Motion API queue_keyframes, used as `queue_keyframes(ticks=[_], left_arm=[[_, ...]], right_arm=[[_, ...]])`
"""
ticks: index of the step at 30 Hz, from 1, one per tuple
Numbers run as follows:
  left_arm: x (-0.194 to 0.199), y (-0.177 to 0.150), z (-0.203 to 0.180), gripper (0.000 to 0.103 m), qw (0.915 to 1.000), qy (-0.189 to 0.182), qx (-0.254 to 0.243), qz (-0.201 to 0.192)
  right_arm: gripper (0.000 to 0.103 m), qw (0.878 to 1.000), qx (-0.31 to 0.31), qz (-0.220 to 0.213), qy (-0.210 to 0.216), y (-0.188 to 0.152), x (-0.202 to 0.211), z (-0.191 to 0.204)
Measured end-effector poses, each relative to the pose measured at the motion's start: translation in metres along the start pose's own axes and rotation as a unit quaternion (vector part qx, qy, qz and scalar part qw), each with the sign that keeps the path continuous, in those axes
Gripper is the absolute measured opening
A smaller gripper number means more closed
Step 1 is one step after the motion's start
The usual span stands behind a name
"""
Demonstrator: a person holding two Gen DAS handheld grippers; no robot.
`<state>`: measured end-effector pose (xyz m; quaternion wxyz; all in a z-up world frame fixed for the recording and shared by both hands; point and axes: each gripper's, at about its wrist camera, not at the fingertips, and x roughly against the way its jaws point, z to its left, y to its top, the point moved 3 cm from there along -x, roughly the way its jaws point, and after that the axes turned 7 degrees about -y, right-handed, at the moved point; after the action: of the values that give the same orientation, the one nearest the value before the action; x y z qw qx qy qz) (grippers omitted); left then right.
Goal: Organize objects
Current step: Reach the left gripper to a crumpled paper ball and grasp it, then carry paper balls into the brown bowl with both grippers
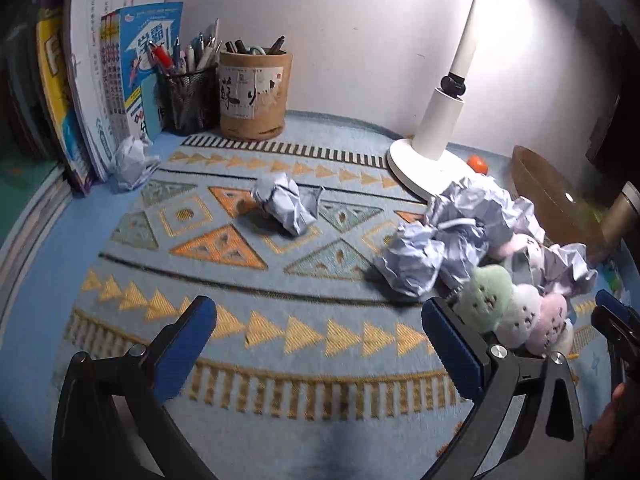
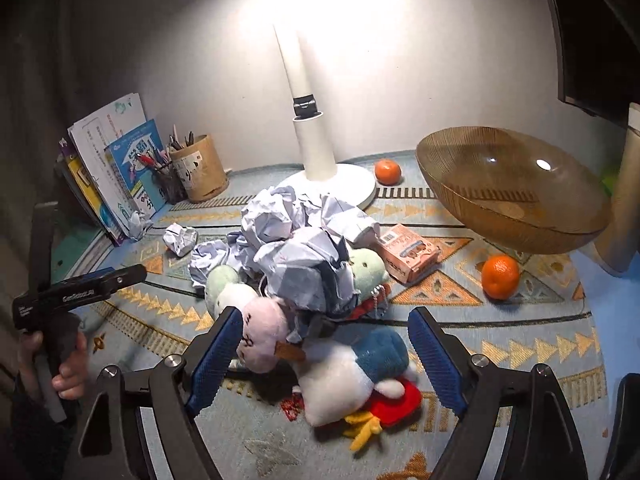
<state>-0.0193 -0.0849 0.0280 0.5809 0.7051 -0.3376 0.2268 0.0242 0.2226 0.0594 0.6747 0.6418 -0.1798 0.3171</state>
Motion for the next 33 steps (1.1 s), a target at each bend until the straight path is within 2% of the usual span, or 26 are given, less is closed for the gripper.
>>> queue_keyframes(ticks=[4, 9, 10, 11, 12, 13, 14, 15, 17, 24, 26, 31, 33], left_arm=[[-0.037, 0.030, 0.021, 0.102, 0.9996, 0.009, 0.007, 0.025], [-0.067, 0.051, 0.028, 0.101, 0.9992, 0.034, 0.001, 0.019], [-0.072, 0.052, 0.027, 0.095, 0.9992, 0.034, 0.001, 0.021], [-0.076, 0.053, 0.028, 0.089, 0.9991, 0.032, 0.003, 0.026], [-0.081, 0.053, 0.028, 0.074, 0.9991, 0.028, 0.006, 0.033], [-0.085, 0.052, 0.028, 0.063, 0.9990, 0.020, 0.010, 0.040], [-0.087, 0.051, 0.029, 0.058, 0.9989, 0.013, 0.014, 0.043], [-0.089, 0.051, 0.030, 0.046, 0.9989, 0.006, 0.018, 0.043], [-0.086, 0.049, 0.029, 0.043, 0.9992, 0.000, 0.018, 0.037], [-0.045, 0.048, 0.012, 0.042, 0.9982, -0.056, 0.022, -0.002], [-0.032, 0.045, 0.001, 0.042, 0.9975, -0.067, 0.017, -0.012], [-0.011, 0.038, -0.041, 0.042, 0.9945, -0.103, -0.006, -0.016], [-0.005, 0.038, -0.065, 0.042, 0.9926, -0.118, -0.022, -0.014]], right_arm=[[0.084, 1.000, 0.002, 0.002, -0.009, 0.012, -0.016, 0.005], [0.084, 1.000, 0.001, 0.025, 0.000, 0.017, -0.038, 0.005], [0.084, 1.000, 0.005, 0.027, -0.002, 0.017, -0.041, 0.006], [0.079, 1.000, 0.006, 0.029, -0.005, 0.017, -0.044, 0.006], [0.067, 0.999, 0.005, 0.032, -0.004, 0.017, -0.046, 0.006], [0.060, 0.999, 0.005, 0.036, 0.004, 0.017, -0.048, 0.006], [0.051, 0.999, 0.005, 0.038, 0.007, 0.017, -0.049, 0.007], [0.046, 0.999, 0.007, 0.034, 0.001, 0.017, -0.048, 0.007], [0.041, 1.000, 0.006, 0.027, 0.007, 0.018, -0.041, 0.007], [0.040, 1.000, -0.013, -0.021, 0.017, 0.027, 0.006, -0.005], [0.041, 0.999, -0.018, -0.026, 0.011, 0.025, 0.016, -0.012], [0.041, 0.999, -0.036, -0.003, -0.020, 0.008, 0.019, -0.037], [0.041, 0.998, -0.044, -0.011, -0.036, 0.014, 0.030, -0.051]])
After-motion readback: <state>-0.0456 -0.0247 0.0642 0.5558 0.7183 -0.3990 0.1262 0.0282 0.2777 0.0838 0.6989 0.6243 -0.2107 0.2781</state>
